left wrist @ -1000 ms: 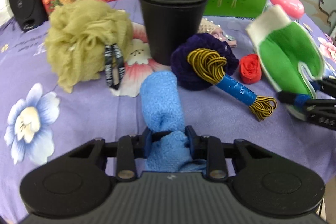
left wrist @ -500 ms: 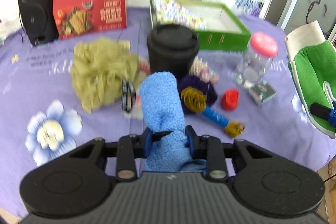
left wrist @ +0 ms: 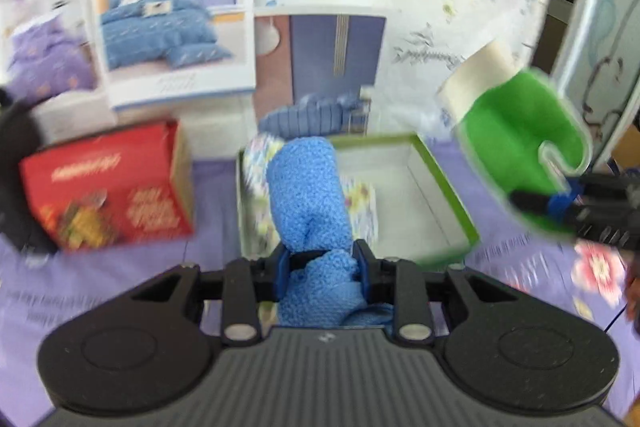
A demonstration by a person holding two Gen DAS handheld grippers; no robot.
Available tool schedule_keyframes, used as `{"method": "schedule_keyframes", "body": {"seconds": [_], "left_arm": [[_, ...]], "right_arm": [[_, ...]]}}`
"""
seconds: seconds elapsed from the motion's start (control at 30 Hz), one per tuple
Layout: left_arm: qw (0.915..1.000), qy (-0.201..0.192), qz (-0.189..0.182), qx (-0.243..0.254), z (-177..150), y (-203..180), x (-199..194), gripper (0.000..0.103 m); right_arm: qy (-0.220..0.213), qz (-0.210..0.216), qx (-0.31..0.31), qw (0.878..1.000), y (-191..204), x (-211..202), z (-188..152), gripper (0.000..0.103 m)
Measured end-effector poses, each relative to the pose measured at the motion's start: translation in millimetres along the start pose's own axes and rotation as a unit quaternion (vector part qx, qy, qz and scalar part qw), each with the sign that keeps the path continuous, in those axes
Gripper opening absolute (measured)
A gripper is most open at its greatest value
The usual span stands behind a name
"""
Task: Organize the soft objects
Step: 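Place blue towel roll in green box with left tool while right tool drops green mitt there, then move left tool to green loofah while right tool approaches tissue pack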
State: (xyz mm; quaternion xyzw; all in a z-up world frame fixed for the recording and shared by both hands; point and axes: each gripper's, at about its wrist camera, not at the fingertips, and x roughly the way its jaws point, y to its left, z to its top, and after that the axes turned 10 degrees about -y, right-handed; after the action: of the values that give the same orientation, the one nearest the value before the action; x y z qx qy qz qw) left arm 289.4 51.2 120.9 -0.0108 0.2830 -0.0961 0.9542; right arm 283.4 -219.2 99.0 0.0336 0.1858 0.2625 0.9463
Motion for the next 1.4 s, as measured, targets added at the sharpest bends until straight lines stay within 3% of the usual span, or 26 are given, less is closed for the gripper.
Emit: {"method": "schedule_keyframes", "body": {"seconds": [0.1,0.13,0.17,0.2,0.23,0.33,0.47,0.67,0.97,1.23,1.4], "left_arm": [[0.9999,0.011,0.008,0.007,19.5,-1.7,48.7,0.030],[0.9997,0.021,0.013,0.010,21.8,-1.3,65.7,0.035],[0.9993,0.030,0.016,0.018,23.0,-2.2,81.8,0.046],[0.9988,0.039,0.021,0.020,22.6,-2.0,95.0,0.071],[0.9986,0.041,0.026,0.020,21.7,-1.2,105.5,0.077],[0.9983,0.040,0.034,0.026,18.0,0.8,118.8,0.077],[0.9975,0.039,0.043,0.041,14.6,0.5,113.2,0.077],[0.9977,0.033,0.047,0.037,11.0,-1.8,84.7,0.077],[0.9987,0.003,0.041,0.029,-12.9,-12.7,-8.3,0.078],[0.9985,-0.014,0.044,0.028,-82.3,-5.3,-96.9,0.079],[0.9983,0.008,0.058,0.003,-144.7,11.7,-122.3,0.079]], "right_arm": [[0.040,0.005,-0.008,0.999,-12.7,49.8,-1.1,0.027],[0.055,0.006,-0.008,0.998,-16.5,65.4,-4.4,0.029],[0.067,0.008,-0.004,0.998,-19.8,78.2,-7.9,0.030],[0.078,0.010,0.003,0.997,-23.5,89.3,-11.8,0.032],[0.086,0.006,0.013,0.996,-26.9,98.6,-14.6,0.034],[0.107,0.009,0.025,0.994,-32.0,115.5,-22.2,0.037],[0.085,0.012,0.032,0.996,-32.2,109.6,-25.6,0.043],[0.073,-0.004,0.033,0.997,-31.7,95.3,-15.9,0.048],[-0.006,-0.026,0.030,0.999,-8.7,-13.8,3.6,0.057],[-0.022,-0.076,0.014,0.997,36.0,-99.6,-61.1,0.060],[0.002,-0.103,0.039,0.994,56.9,-113.6,-126.3,0.061]]}}
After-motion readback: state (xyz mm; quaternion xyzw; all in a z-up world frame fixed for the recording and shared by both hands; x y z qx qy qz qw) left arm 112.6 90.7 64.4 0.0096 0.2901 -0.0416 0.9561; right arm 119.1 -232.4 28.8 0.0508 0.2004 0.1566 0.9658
